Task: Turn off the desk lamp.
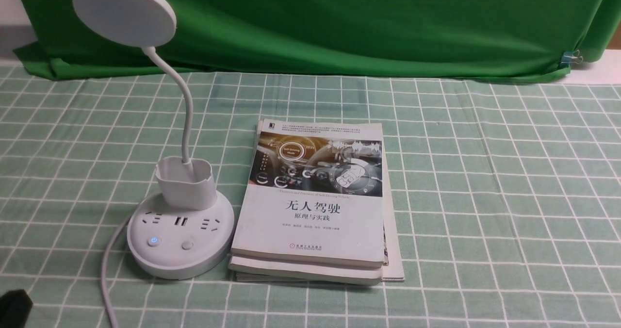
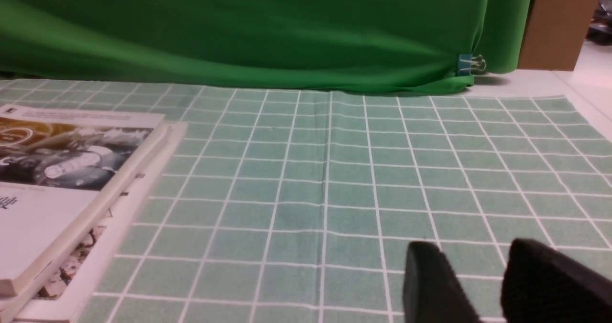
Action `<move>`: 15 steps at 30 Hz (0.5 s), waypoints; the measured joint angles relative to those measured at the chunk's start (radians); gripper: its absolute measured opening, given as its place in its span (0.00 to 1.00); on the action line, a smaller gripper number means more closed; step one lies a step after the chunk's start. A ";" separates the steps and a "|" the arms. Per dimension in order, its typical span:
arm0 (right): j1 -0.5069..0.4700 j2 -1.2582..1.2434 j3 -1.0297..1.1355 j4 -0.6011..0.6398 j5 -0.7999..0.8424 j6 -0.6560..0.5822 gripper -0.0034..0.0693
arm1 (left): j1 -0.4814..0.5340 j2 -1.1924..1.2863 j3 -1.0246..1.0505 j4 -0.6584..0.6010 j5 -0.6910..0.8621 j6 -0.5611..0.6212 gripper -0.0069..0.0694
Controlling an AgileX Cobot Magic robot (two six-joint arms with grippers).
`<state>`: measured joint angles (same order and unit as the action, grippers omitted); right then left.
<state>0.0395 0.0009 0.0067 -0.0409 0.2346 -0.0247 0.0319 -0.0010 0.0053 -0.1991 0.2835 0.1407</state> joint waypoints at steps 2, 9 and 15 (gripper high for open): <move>0.000 0.000 0.000 0.000 0.000 0.000 0.38 | 0.000 0.000 0.000 0.000 0.006 -0.011 0.09; 0.000 0.000 0.000 0.000 0.000 0.000 0.38 | 0.000 0.000 0.000 0.000 0.009 -0.017 0.09; 0.000 0.000 0.000 0.000 0.000 0.000 0.38 | 0.000 0.000 0.000 0.001 0.013 -0.017 0.09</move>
<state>0.0395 0.0009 0.0067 -0.0409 0.2346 -0.0247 0.0319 -0.0010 0.0053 -0.1980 0.2969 0.1239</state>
